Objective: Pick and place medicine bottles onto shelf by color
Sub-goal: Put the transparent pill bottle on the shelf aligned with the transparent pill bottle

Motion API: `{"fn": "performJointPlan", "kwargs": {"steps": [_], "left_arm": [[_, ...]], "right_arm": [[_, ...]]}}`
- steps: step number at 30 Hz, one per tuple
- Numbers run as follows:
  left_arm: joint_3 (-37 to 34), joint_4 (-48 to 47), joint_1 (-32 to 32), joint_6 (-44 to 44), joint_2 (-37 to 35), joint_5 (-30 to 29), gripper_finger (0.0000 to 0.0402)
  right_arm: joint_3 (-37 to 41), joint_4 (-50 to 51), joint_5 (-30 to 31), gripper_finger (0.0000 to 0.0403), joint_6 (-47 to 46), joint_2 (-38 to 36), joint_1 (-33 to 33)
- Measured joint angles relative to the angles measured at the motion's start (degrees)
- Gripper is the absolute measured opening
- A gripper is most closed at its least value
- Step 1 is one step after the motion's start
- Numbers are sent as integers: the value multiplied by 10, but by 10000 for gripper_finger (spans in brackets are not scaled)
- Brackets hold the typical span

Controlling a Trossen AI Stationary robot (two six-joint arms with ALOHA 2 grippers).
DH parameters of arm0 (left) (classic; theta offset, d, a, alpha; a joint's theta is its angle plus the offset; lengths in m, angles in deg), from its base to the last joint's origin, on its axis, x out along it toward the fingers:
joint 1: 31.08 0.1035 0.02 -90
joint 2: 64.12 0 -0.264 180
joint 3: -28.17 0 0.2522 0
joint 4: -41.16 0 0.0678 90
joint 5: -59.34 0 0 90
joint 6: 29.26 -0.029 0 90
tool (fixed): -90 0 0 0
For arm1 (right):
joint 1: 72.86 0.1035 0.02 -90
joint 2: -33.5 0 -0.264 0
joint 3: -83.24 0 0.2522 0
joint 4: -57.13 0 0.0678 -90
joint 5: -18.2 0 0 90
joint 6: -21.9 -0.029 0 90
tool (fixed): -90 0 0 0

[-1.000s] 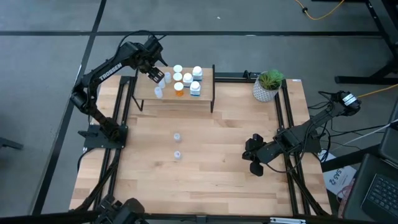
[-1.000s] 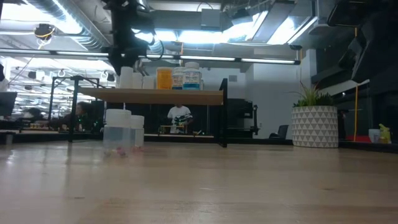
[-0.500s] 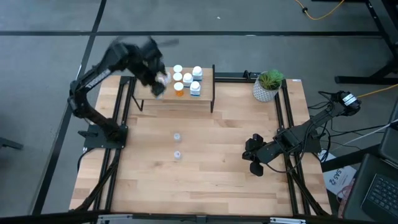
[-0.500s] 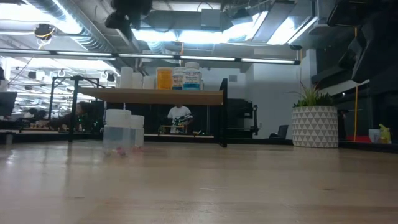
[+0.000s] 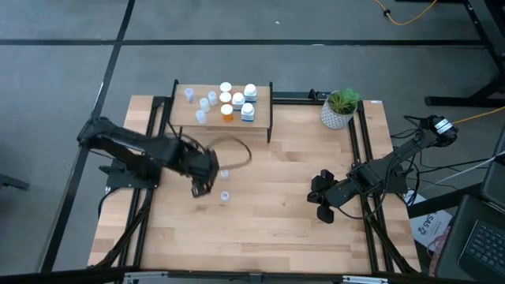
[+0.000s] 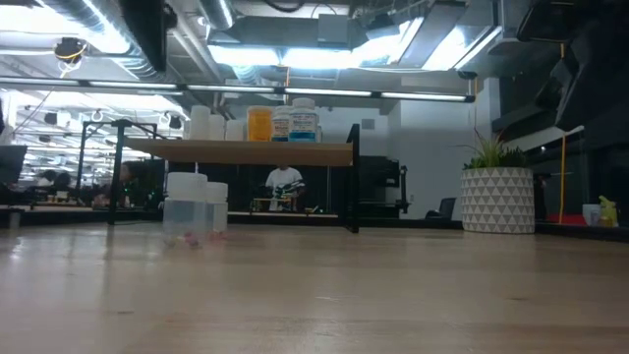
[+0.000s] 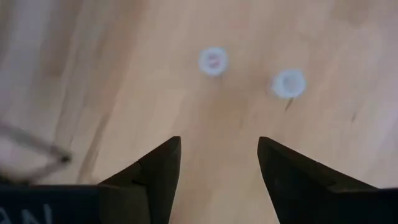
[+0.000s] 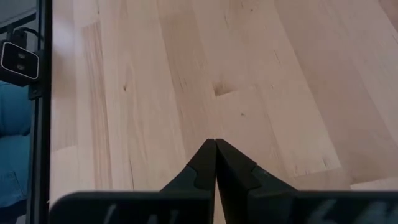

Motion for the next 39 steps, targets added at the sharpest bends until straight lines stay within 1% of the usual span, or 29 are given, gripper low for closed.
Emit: {"fn": "performJointPlan", "kwargs": {"steps": [2, 3, 5, 6, 9, 11, 13, 15, 17, 23, 29, 36, 38, 39], "left_arm": [[-41, 48, -11, -57, 15, 6, 206], [-58, 57, -10, -72, 25, 17, 206], [-79, 65, 4, -98, 50, 31, 206], [-83, 71, 14, -115, 62, 28, 206], [-73, 77, 40, -166, 89, -10, 206], [-57, 88, 56, -200, 98, -18, 206], [-49, 110, 71, -228, 105, -9, 206], [-50, 137, 81, -250, 116, 17, 206], [-50, 155, 86, -272, 132, 22, 206], [-51, 160, 88, -296, 178, 20, 206], [-50, 187, 88, -319, 198, 24, 206], [-51, 179, 88, -322, 215, 23, 206], [-50, 203, 90, -325, 225, 23, 206], [-51, 198, 90, -325, 227, 23, 206]], "right_arm": [[0, -2, 0, 13, -1, 0, 0], [0, -6, 0, 13, -1, 0, 0], [0, -13, 1, 13, -1, 0, 0], [0, -18, 1, 13, -2, 0, 0], [0, -37, 1, 13, -2, 0, 0], [0, -46, 1, 13, -2, 0, 0], [0, -53, 1, 13, -2, 0, 0], [0, -55, 1, 13, -2, 0, 0], [0, -55, 1, 13, -2, 0, 1], [0, -54, 1, 13, -2, 0, 1], [0, -54, 1, 13, 0, 0, 1], [0, -53, 1, 13, -1, 0, 1], [0, -52, 1, 13, -1, 0, 1], [0, -52, 1, 13, -1, 0, 1]]}}
